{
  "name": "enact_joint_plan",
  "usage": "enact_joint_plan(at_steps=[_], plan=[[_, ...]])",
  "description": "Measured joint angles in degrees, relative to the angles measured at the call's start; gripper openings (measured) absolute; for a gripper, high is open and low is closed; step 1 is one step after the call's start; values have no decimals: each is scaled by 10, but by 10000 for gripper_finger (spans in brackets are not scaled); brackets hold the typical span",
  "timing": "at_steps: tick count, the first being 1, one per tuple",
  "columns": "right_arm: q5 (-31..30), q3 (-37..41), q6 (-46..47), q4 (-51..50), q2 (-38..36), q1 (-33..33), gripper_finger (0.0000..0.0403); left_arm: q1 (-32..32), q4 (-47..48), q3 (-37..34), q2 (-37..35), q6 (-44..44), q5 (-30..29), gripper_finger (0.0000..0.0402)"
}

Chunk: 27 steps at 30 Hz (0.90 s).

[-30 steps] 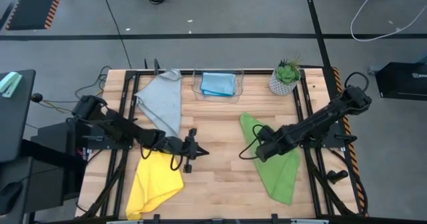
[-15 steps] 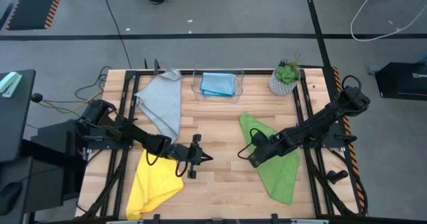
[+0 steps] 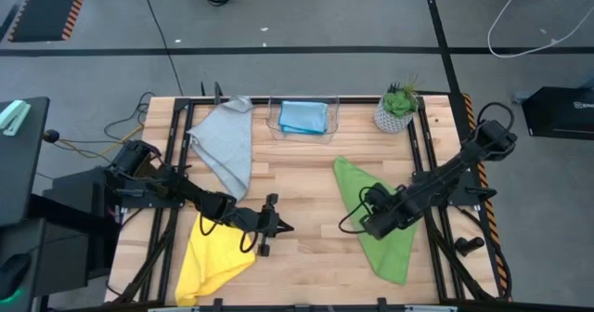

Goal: Fold microfiber towels
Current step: Fold the green microfiber towel

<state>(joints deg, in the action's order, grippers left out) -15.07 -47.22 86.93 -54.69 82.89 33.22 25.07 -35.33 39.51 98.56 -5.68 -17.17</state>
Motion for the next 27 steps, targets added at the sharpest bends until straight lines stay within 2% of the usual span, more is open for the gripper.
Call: enact_joint_plan(at_steps=[6, 10, 13, 18, 20, 23, 27], plan=[[3, 83, 87, 74, 2, 19, 2, 3, 0, 0, 0, -4, 0, 5], [-1, 122, 93, 152, 1, 17, 2, 3, 0, 0, 0, -10, -2, 11], [-21, 130, 67, 219, 2, 8, 2, 3, -1, 0, 0, -9, -2, 9], [-25, 110, -52, 285, 5, -19, 2, 1, -3, 0, 0, -9, -2, 7], [-26, 86, -95, 274, 3, -25, 2, -2, -3, 0, 0, -9, -2, 11], [-27, 42, -130, 206, -5, -27, 2, -5, -1, 0, 0, -10, -2, 9], [-28, 14, -96, 65, -11, -27, 2, -18, 1, 0, 0, -12, -2, 6]])
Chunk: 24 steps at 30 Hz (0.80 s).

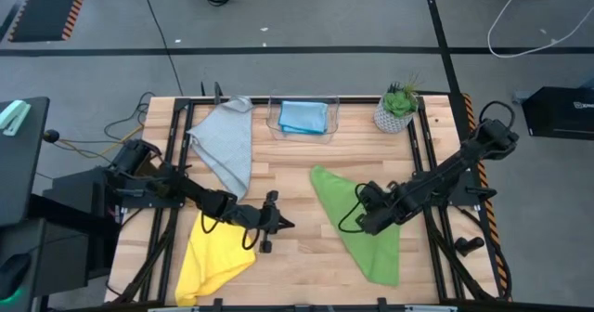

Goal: Fold microfiber towels
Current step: Fold the green microfiber towel

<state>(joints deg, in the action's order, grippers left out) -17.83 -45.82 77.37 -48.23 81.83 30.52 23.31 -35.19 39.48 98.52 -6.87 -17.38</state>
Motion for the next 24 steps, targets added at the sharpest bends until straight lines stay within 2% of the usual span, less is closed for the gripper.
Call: enact_joint_plan(at_steps=[4, 11, 16, 20, 24], plan=[[24, 28, 40, -19, -2, -5, 2, -21, 7, 0, 0, -5, 0, 10], [29, 115, 23, 180, -2, -36, 2, -53, 30, 0, 0, -17, 0, 10], [24, 134, -53, 277, -1, -75, 2, -64, 46, 0, 0, -15, 0, 6], [43, 107, -145, 273, -7, -102, 7, -69, 58, 0, 0, -15, 0, 9], [68, 73, -174, 197, -46, -101, 6, -71, 66, 0, 0, -15, 0, 11]])
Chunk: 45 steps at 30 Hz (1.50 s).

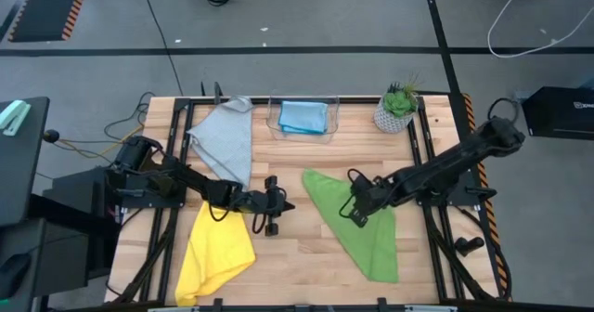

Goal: Fold microfiber towels
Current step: Fold the green microfiber towel

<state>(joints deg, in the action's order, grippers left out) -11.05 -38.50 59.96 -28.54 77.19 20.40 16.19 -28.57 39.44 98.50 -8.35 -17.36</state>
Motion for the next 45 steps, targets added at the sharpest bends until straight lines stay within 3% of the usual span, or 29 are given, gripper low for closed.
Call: enact_joint_plan(at_steps=[6, 13, 17, 20, 28, 39, 45], plan=[[-13, 7, 95, -109, -89, 48, 16, 2, 3, 0, 0, 0, 1, 10], [-45, 23, 261, -227, -116, 73, 118, 2, 8, 0, 0, 0, 0, 6], [-45, 55, 300, -196, -110, 66, 162, 2, 11, 0, 0, 0, 1, 10], [-46, 91, 306, -137, -110, 59, 172, 2, 11, 0, 0, 0, 0, 17], [-45, 143, 344, -96, -109, 52, 146, 2, 15, 0, 0, 0, 1, 11], [-69, 128, 300, -77, -119, 53, 57, 2, 15, 0, 0, 0, 1, 12], [-87, 110, 290, -118, -139, 52, 41, 2, 16, 0, 0, 0, 1, 10]])
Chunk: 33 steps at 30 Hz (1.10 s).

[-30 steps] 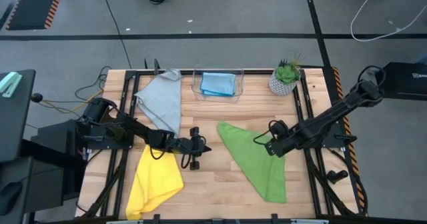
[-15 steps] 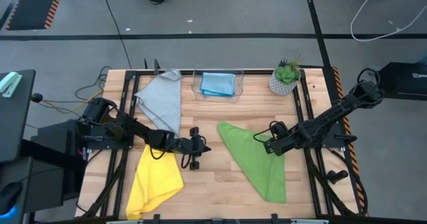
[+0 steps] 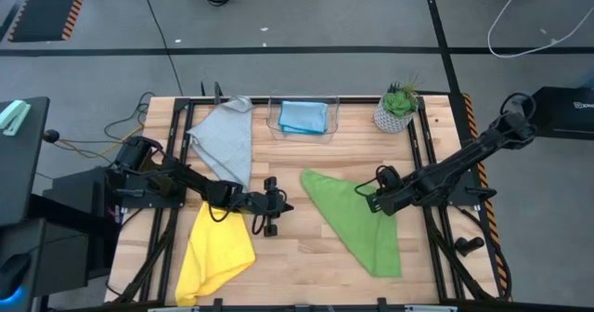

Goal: Fold microfiber towels
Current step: Fold the green microfiber towel

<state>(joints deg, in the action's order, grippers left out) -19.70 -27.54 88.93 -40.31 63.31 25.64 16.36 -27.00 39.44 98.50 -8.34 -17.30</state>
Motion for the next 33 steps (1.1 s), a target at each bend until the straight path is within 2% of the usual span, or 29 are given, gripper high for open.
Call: enact_joint_plan(at_steps=[8, 12, 16, 20, 25, 33], plan=[[-17, -9, -15, -3, -6, 0, 59, -1, 1, 0, 0, 0, 0, 15], [-17, -9, -21, -4, -6, 0, 102, -1, 1, 0, 0, 1, 0, 6], [-48, -9, -15, -3, -6, -5, 154, -1, 1, 0, 0, 1, 0, 9], [-68, -9, -31, -3, 0, -36, 180, -1, 1, 0, 0, 1, 0, 16], [-39, -9, -94, -3, 14, -74, 162, -1, 1, 0, 0, 0, 0, 6], [7, -9, -163, 11, 24, -109, 130, 0, 1, 0, 0, 0, 0, 12]])
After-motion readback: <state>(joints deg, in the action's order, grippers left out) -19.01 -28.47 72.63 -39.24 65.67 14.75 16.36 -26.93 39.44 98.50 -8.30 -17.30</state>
